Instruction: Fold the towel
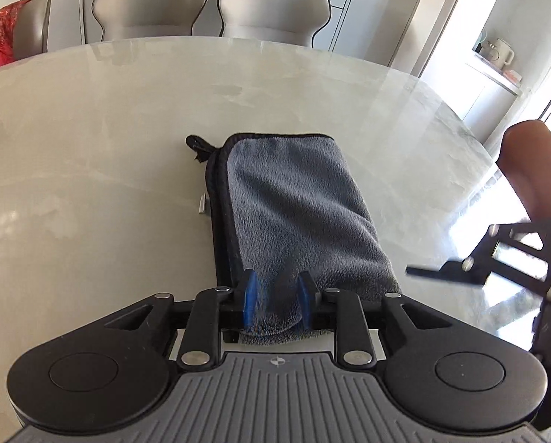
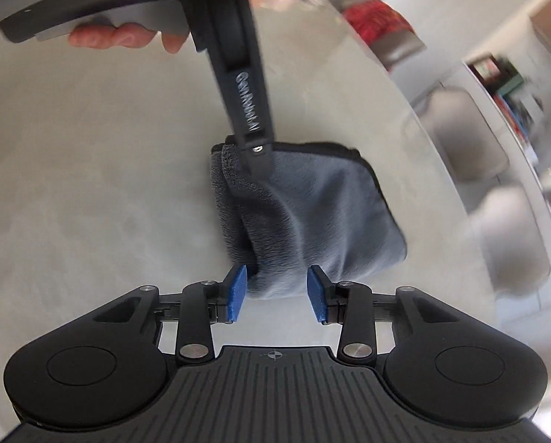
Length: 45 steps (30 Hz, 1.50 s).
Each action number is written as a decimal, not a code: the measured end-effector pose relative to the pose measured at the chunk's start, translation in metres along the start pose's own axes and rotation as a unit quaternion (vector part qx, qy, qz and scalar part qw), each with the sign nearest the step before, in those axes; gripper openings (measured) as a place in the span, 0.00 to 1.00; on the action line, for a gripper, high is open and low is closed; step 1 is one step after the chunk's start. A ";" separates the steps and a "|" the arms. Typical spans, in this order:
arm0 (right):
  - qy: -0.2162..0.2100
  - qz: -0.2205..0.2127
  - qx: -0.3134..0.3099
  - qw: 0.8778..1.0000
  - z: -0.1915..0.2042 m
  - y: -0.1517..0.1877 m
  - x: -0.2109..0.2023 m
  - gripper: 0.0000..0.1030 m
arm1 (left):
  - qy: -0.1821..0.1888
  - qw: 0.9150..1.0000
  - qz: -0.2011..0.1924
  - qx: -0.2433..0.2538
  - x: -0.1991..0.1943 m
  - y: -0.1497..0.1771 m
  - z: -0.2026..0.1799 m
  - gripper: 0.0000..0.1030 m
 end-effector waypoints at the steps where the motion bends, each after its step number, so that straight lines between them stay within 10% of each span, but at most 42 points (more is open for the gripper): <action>1: 0.017 0.004 0.009 1.000 0.002 0.000 0.003 0.33 | 0.000 1.000 0.004 0.003 0.001 -0.001 -0.001 0.35; 14: 0.087 0.044 0.091 0.991 0.013 0.007 0.022 0.08 | 0.008 0.997 0.065 0.026 0.012 0.017 0.003 0.35; 23: 0.027 0.068 0.074 0.995 0.011 0.021 0.006 0.08 | 0.023 0.998 0.023 0.057 -0.011 0.002 -0.006 0.36; 32: -0.004 -0.027 0.158 0.987 -0.053 -0.014 0.006 0.10 | 0.018 0.995 0.056 0.081 0.027 0.015 -0.017 0.43; 45: -0.050 -0.040 0.156 0.986 -0.095 -0.025 0.049 0.11 | 0.015 0.993 -0.017 0.119 0.010 0.010 -0.033 0.56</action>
Point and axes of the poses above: each gripper's, at about its wrist camera, not at the fingertips, and x roughly the way its jaws point, z to its left, y to its underside, the point moved 6 cm from there along x, roughly the way its jaws point, and after that the axes turned 3 degrees about y, right-handed, at the moved point
